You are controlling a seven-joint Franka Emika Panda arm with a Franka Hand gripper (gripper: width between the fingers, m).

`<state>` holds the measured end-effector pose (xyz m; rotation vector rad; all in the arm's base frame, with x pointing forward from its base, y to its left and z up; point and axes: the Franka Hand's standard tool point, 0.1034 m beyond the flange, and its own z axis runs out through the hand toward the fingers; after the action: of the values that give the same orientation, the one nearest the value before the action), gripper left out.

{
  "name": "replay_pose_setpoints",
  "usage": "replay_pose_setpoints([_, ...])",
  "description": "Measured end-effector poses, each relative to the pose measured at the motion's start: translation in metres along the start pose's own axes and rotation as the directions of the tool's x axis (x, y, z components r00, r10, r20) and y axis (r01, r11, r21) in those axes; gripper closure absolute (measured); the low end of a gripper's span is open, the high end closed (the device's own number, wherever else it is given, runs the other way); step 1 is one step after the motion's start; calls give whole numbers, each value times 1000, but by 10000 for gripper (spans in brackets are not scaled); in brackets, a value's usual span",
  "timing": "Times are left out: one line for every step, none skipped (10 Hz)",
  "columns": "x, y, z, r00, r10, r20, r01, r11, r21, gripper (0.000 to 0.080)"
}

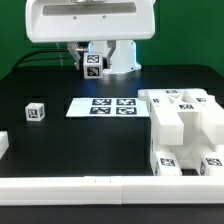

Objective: Assemble chair

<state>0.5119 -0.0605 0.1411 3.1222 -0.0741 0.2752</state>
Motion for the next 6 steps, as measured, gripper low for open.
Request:
replay_pose_setpoints([-1,3,1,998,-1,-64,0,1000,-17,519])
replay_pose_setpoints([1,3,-1,993,-5,-114,2,999,-32,519])
replay_pose_setpoints([14,-5,-13,970,-35,-242,21,998,-62,519])
replay_pose_setpoints([19,-13,-24,934,-54,-353,25,996,-88,519])
replay_pose_setpoints([22,-30,-35,900,-60,-432,23,996,-89,519])
replay_pose_setpoints([22,-44,-37,883,-59,-466,24,996,-82,519])
